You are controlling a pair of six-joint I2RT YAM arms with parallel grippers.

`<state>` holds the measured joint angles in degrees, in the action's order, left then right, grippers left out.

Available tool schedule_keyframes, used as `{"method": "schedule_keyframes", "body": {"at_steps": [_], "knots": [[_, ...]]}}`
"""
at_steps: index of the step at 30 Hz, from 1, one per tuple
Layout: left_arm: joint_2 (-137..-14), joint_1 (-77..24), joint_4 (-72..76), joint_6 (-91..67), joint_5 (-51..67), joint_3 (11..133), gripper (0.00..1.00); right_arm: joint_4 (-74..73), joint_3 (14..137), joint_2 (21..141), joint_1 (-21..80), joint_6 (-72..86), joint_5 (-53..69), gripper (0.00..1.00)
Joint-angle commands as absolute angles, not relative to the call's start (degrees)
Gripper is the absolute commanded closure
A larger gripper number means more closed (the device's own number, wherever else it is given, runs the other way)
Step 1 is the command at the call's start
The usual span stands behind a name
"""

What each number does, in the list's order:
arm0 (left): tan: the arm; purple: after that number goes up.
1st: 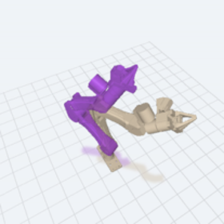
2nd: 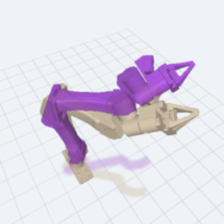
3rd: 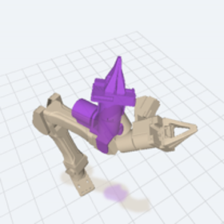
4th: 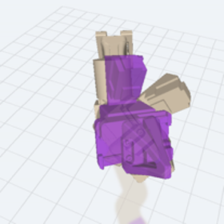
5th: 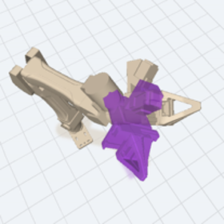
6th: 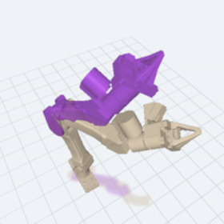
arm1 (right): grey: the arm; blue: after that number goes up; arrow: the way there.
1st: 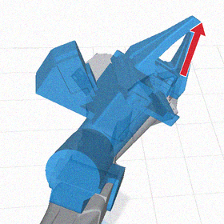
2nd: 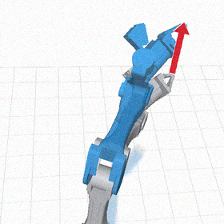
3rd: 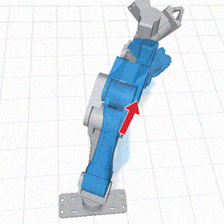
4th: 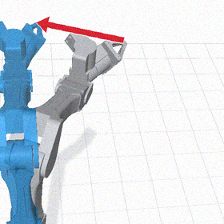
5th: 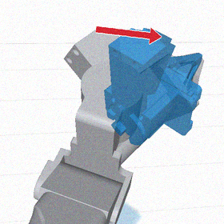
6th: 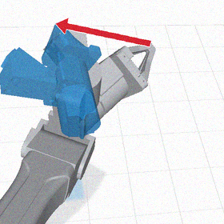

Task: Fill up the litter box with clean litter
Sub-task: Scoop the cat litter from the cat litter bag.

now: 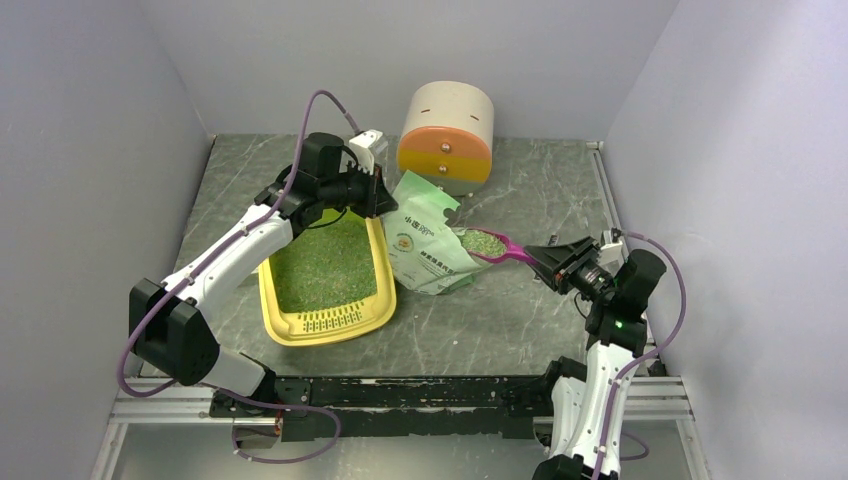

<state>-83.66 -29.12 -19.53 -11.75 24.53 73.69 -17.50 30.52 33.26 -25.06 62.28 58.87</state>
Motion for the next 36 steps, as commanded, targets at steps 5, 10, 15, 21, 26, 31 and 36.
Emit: {"method": "schedule_keyframes", "body": {"at_steps": [5, 10, 15, 21, 26, 31, 36], "knots": [[-83.23, -28.31, -19.36, -13.05, 21.63, 74.11, 0.95, -17.98, 32.04, 32.78, -25.55, 62.15, 59.66, 1.0], [-83.32, -28.04, -20.14, -12.52, 20.11, 73.09, 0.95, -15.9, 31.33, 33.01, -25.53, 63.79, 60.33, 1.0], [-83.16, -27.71, -19.84, -12.76, 18.81, 71.55, 0.95, -9.45, 28.6, 33.03, -25.58, 68.79, 61.94, 1.0], [-83.77, -27.25, -18.83, -13.6, 19.5, 70.92, 0.95, -5.04, 27.41, 33.72, -25.53, 71.74, 62.92, 1.0], [-83.94, -27.09, -18.63, -14.14, 18.8, 70.58, 0.95, -4.06, 26.15, 33.6, -25.57, 72.69, 62.99, 1.0], [-83.94, -26.57, -19.14, -14.34, 17.9, 70.26, 0.95, -2.35, 25.1, 33.56, -25.56, 73.97, 63.19, 1.0], [-83.51, -26.06, -18.82, -14.5, 18.27, 69.98, 0.95, -1.98, 25.35, 33.9, -25.51, 74.27, 63.45, 1.0]]}}
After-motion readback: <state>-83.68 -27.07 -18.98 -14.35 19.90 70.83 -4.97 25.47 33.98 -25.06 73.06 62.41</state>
